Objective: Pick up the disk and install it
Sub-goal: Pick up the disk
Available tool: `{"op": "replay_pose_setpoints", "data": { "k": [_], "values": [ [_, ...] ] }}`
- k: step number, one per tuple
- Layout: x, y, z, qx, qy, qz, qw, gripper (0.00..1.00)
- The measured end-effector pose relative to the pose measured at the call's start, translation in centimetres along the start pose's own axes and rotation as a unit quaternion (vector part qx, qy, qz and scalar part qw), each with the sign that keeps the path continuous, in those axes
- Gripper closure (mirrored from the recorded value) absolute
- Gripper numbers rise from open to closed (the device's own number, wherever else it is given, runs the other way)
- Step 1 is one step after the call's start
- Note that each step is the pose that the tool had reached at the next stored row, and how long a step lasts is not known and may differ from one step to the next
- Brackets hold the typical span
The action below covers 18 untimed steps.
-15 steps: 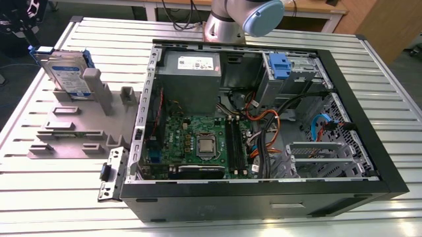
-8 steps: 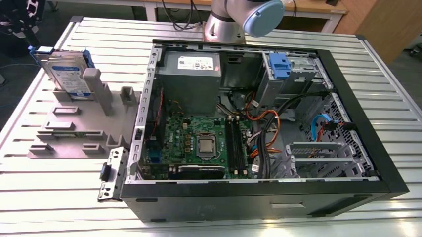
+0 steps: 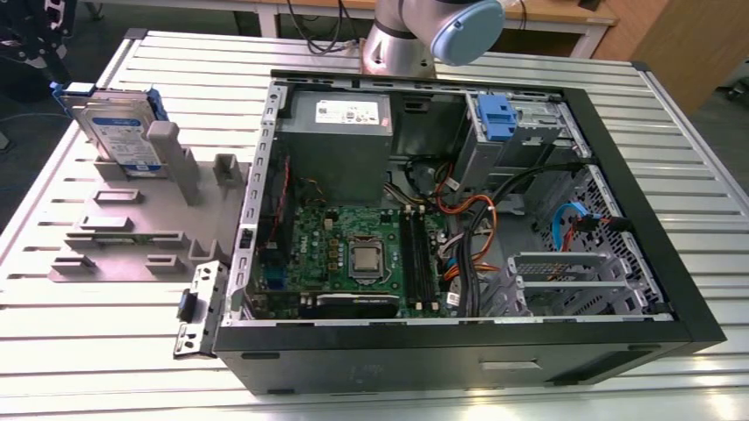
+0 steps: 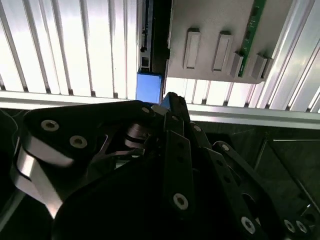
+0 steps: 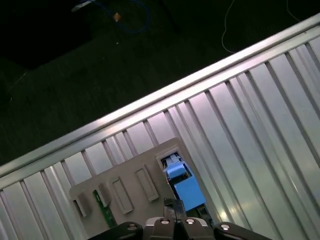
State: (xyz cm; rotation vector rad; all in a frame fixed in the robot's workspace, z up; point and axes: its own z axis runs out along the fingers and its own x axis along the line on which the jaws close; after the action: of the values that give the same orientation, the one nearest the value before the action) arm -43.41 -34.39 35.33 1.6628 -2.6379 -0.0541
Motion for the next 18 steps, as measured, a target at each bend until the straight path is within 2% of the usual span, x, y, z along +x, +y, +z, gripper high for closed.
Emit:
{"op": "replay_pose_setpoints", "data": {
  "k": [3, 6, 18],
  "values": [
    [0.0, 0.0, 0.01, 0.0, 0.0011, -0.027, 0.99965, 0.89],
    [0.0, 0.0, 0.01, 0.0001, 0.0021, -0.051, 0.99868, 0.89],
    [0.0, 0.01, 0.01, 0.0001, 0.0022, -0.054, 0.99856, 0.89]
  ]
}}
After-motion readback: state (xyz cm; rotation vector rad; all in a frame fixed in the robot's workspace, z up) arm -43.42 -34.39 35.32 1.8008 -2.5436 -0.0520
